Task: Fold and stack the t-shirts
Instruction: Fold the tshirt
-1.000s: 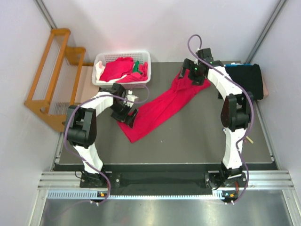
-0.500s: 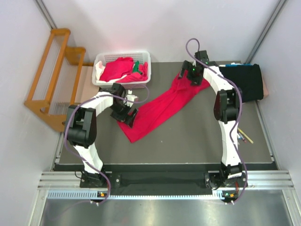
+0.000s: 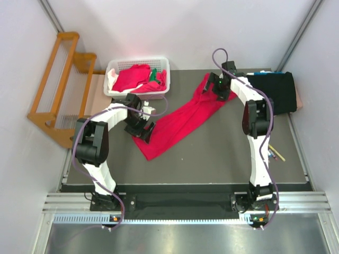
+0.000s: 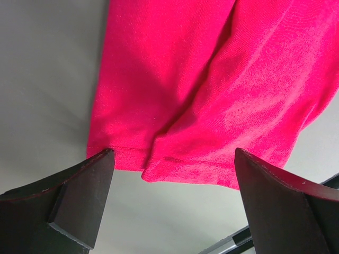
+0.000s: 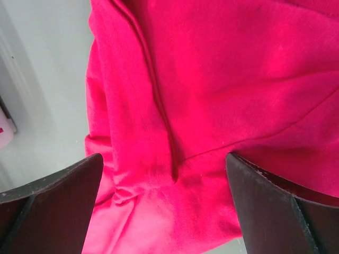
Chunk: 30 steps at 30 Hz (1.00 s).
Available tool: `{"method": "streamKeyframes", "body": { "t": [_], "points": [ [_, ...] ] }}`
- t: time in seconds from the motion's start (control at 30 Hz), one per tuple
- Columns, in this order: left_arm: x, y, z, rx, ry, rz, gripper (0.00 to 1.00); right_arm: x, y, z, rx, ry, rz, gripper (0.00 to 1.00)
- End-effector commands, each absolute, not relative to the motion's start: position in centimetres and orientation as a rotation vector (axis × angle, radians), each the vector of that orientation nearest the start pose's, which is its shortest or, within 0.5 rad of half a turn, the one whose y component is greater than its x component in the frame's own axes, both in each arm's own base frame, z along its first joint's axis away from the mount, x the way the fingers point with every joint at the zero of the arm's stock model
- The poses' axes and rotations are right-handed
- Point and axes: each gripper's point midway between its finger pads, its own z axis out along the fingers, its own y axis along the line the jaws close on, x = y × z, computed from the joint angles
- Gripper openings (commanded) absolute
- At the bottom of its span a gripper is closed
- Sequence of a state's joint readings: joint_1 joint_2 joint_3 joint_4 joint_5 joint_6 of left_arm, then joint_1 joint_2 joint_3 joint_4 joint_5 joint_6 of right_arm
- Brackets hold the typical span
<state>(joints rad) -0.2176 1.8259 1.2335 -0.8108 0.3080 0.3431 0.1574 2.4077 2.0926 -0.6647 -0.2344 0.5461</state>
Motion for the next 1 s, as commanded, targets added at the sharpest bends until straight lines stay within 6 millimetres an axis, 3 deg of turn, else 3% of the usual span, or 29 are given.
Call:
{"method": "streamKeyframes", "body": {
  "t": [0.0,0.2,0.37,0.43,0.67,0.77,0.83,0.93,0.97],
  "points": [
    [31.1,-11.5,2.8,0.885,2.774,-0.455,0.99,57.2,13.1,4.3,0.464,2.564,0.543,0.99],
    [27.3,-13.7,0.9,1.051,2.842,-0.497,0.99,59.5,11.6,4.4,0.492,2.515,0.609,1.0],
    [21.4,-17.0,-0.5,1.286,2.894,-0.618,0.99,61.1,10.1,5.8,0.497,2.447,0.634,1.0],
    [19.7,-17.5,-1.3,1.364,2.911,-0.636,0.99,61.3,9.8,6.1,0.499,2.435,0.656,1.0],
    [16.7,-21.0,0.0,1.525,2.887,-0.816,0.99,61.7,9.6,7.4,0.451,2.397,0.709,1.0],
    [15.9,-22.0,0.3,1.577,2.859,-0.833,0.99,61.6,10.2,8.7,0.402,2.38,0.727,1.0],
    [16.6,-22.5,1.2,1.55,2.837,-0.853,0.99,61.4,11.4,10.0,0.307,2.365,0.708,1.0],
    [18.4,-22.8,3.2,1.492,2.786,-0.885,0.99,60.6,13.8,13.5,0.185,2.33,0.677,1.0],
    [19.1,-22.7,3.9,1.469,2.777,-0.895,0.99,60.3,14.5,15.5,0.134,2.301,0.664,1.0]
  ]
}}
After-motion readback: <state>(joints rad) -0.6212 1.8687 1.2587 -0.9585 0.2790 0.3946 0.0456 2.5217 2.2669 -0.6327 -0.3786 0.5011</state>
